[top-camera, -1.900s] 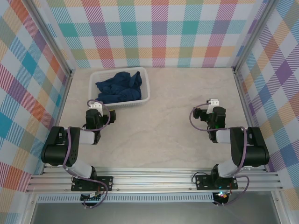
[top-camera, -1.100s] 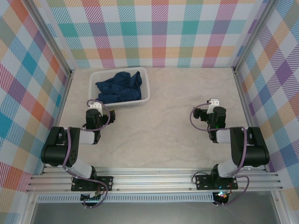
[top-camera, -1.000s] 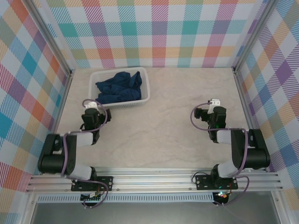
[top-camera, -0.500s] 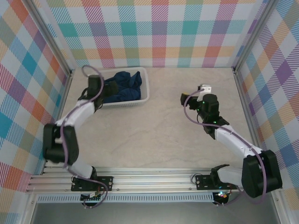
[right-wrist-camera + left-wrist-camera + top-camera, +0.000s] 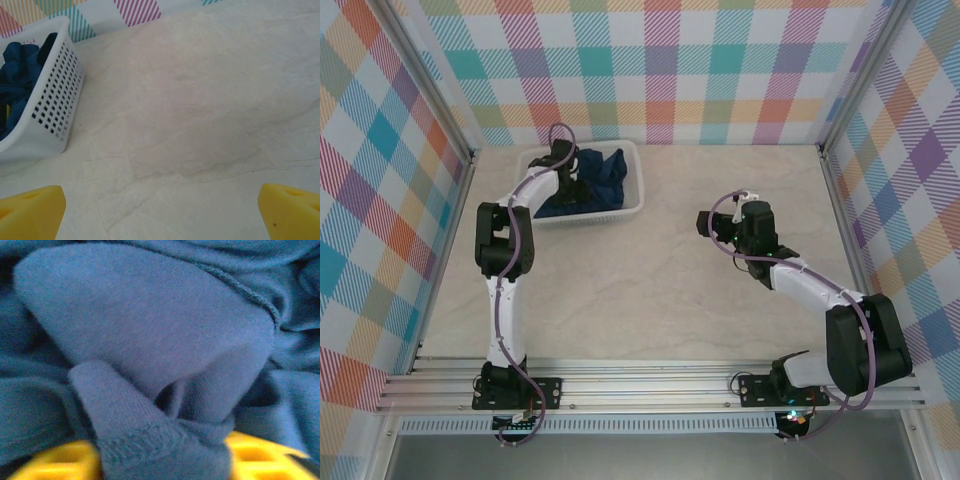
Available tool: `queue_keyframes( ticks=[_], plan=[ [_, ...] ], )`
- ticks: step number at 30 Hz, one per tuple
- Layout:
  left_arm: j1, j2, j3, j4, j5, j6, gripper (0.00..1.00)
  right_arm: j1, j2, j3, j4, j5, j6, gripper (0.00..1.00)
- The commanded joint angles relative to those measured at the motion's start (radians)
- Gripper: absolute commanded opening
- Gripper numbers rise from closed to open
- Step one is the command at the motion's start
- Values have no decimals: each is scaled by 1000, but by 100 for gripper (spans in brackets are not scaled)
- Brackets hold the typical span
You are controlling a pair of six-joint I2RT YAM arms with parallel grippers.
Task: Fold the inside-out t-shirt
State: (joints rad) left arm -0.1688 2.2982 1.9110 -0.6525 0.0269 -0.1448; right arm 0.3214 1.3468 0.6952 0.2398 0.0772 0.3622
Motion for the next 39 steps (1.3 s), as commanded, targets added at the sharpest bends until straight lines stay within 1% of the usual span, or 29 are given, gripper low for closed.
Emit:
queue_keyframes(
  ticks=[1, 2, 3, 5, 7, 9, 11, 13, 16, 18, 20, 24, 26, 29, 30, 32, 33, 35, 36, 37, 39],
  plan=[
    [-6, -30, 11, -5, 67, 13, 10, 5, -5, 32, -41, 0, 37, 99],
    [-6, -76, -5, 28, 59, 12, 2, 5, -12, 36, -55, 6, 32, 99],
    [-6, -142, -35, 76, 48, 5, 0, 5, -23, 40, -72, 13, 28, 99],
    [-6, -296, -105, 183, 45, -19, 0, 5, -52, 50, -100, 23, 15, 100],
    [-9, -475, -205, 331, 71, -72, 0, 5, -88, 58, -130, 42, -1, 100],
    [-20, -618, -276, 467, 102, -122, 0, 5, -127, 60, -151, 67, -11, 100],
    [-47, -722, -302, 541, 123, -151, 0, 4, -161, 66, -168, 89, -28, 100],
    [-97, -784, -290, 574, 154, -154, 0, 4, -185, 86, -200, 111, -47, 100],
    [-218, -806, -218, 546, 200, -122, 0, 4, -204, 156, -306, 150, -90, 100],
    [-301, -787, -175, 504, 212, -94, 0, 0, -228, 202, -378, 194, -116, 100],
    [-362, -753, -160, 484, 215, -83, 0, -8, -261, 237, -436, 231, -126, 100],
    [-445, -649, -138, 441, 190, -78, 0, -22, -350, 280, -532, 360, -110, 100],
    [-477, -593, -136, 429, 196, -80, 1, -22, -399, 280, -557, 416, -111, 100],
    [-526, -494, -147, 433, 250, -94, 9, -22, -456, 261, -567, 464, -123, 100],
    [-537, -451, -142, 420, 274, -95, 17, -22, -465, 256, -567, 470, -130, 100],
    [-546, -384, -119, 353, 277, -87, 45, -22, -459, 253, -571, 461, -142, 100],
    [-545, -364, -113, 308, 237, -71, 59, -23, -447, 256, -580, 451, -140, 100],
    [-541, -371, -137, 263, 128, -7, 79, -23, -423, 257, -585, 401, -144, 99],
    [-540, -388, -168, 255, 45, 34, 96, -21, -410, 256, -587, 366, -143, 99],
    [-530, -405, -205, 255, -25, 67, 100, -22, -396, 255, -584, 322, -140, 99],
    [-498, -410, -251, 233, -120, 122, 100, -21, -366, 247, -574, 245, -125, 99]
  ],
)
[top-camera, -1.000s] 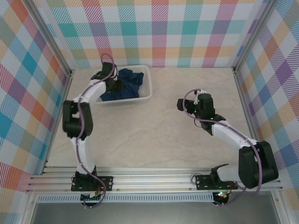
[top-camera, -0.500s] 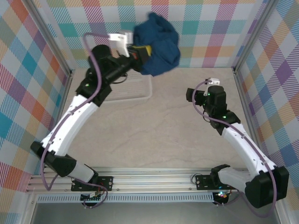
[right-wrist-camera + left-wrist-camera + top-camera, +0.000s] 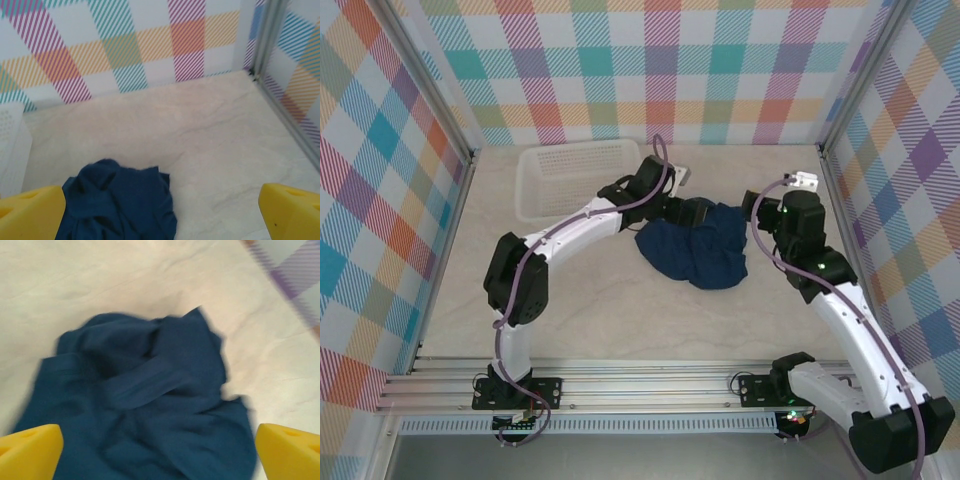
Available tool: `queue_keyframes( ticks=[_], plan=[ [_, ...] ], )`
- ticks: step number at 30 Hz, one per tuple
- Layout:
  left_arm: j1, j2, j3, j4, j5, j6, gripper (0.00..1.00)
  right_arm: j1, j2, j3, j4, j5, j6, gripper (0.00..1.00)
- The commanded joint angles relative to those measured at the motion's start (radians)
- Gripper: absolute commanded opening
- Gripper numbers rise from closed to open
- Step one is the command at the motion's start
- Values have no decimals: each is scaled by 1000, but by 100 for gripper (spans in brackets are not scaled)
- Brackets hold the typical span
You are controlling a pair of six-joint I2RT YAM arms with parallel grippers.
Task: Fold the inside-out t-shirt
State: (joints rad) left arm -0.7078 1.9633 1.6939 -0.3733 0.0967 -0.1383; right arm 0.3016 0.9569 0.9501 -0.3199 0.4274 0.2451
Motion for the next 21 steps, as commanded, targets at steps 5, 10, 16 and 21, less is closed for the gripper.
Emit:
queue_keyframes(
  ticks=[5, 10, 16, 21],
  plan=[
    [111, -16, -39, -188, -359, 331, 100, 1, 95, -28, 35, -263, 23, 99],
    [153, -37, -98, -225, -401, 516, 100, 1, 139, -35, 55, -328, 47, 99],
    [205, -6, -107, -353, -370, 567, 90, 1, 179, -37, 74, -357, 59, 99],
    [266, -9, -114, -364, -398, 522, 50, 2, 212, -21, 85, -389, 60, 99]
  ],
)
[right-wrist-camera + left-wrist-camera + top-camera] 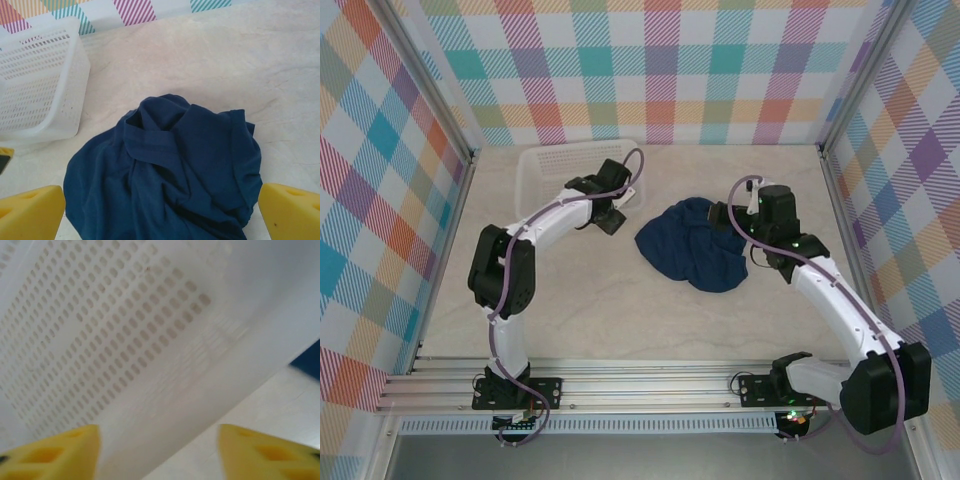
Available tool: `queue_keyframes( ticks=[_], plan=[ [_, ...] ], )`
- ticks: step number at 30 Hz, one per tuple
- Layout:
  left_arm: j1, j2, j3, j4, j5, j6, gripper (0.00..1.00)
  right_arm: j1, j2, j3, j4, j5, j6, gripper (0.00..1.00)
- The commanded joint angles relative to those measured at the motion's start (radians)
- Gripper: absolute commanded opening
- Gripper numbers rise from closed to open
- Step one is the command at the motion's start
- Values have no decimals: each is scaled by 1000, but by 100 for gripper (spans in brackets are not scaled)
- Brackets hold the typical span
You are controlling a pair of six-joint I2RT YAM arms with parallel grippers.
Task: Fold the inside-out t-shirt
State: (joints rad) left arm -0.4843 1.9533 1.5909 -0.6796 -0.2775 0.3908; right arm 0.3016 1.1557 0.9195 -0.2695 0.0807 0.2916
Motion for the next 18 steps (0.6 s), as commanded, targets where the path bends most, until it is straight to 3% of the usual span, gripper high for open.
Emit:
queue_keyframes(
  ticks=[1, 8, 11, 18],
  plan=[
    [60, 0, -10, -63, -30, -15, 45, 2, 19, 13, 35, -47, 14, 99],
    [228, 43, 36, -48, -102, -27, 29, 1, 32, 25, 35, -57, 11, 99],
    [317, 129, 174, -121, -142, -41, 23, 1, 35, 36, 25, -61, 7, 99],
    [445, 316, 490, -141, -156, -30, 20, 4, 37, 41, 17, -57, 6, 99]
  ],
)
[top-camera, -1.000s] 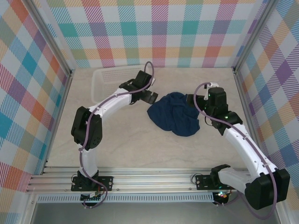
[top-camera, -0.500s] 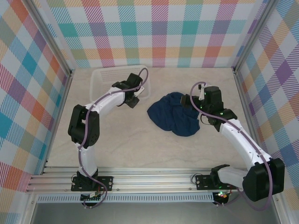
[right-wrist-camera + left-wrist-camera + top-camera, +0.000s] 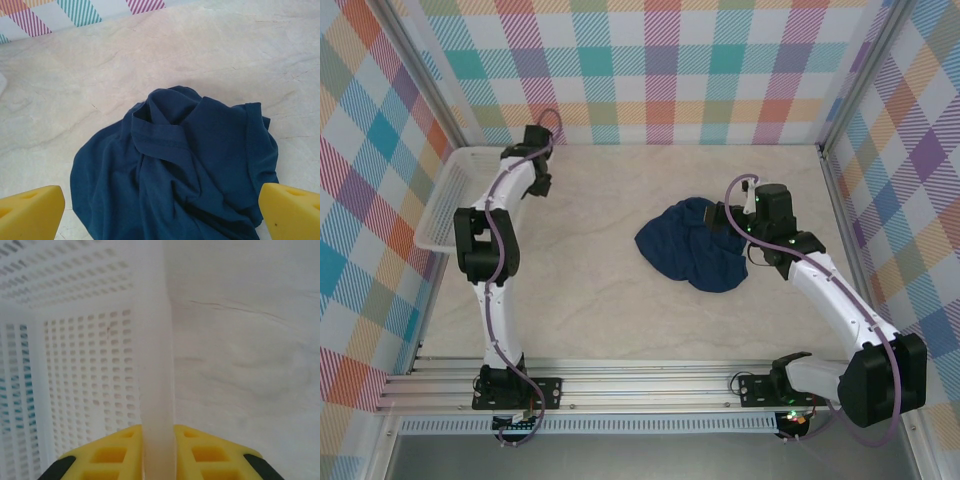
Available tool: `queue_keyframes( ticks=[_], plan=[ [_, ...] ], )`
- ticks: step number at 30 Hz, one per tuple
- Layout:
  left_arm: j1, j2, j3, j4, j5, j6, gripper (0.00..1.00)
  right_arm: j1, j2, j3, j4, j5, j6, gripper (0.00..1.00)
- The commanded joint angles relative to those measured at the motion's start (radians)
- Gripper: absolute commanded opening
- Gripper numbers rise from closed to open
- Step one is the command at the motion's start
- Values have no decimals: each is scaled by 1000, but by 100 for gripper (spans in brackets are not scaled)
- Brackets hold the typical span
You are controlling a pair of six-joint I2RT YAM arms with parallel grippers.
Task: Fold the inside-out t-shirt
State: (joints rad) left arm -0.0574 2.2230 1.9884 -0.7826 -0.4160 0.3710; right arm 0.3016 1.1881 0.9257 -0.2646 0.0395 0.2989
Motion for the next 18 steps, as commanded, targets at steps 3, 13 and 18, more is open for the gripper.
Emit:
queue_keyframes(
  ticks=[3, 13, 18],
  plan=[
    [31, 150, 261, -32, -25, 5, 19, 5, 27, 35, 13, -18, 13, 99],
    [33, 366, 652, -23, -39, 49, 62, 8, 251, 114, -86, -20, -29, 99],
    [5, 142, 477, -91, 319, -203, 71, -35, 385, 210, -164, 93, -73, 96]
  ],
)
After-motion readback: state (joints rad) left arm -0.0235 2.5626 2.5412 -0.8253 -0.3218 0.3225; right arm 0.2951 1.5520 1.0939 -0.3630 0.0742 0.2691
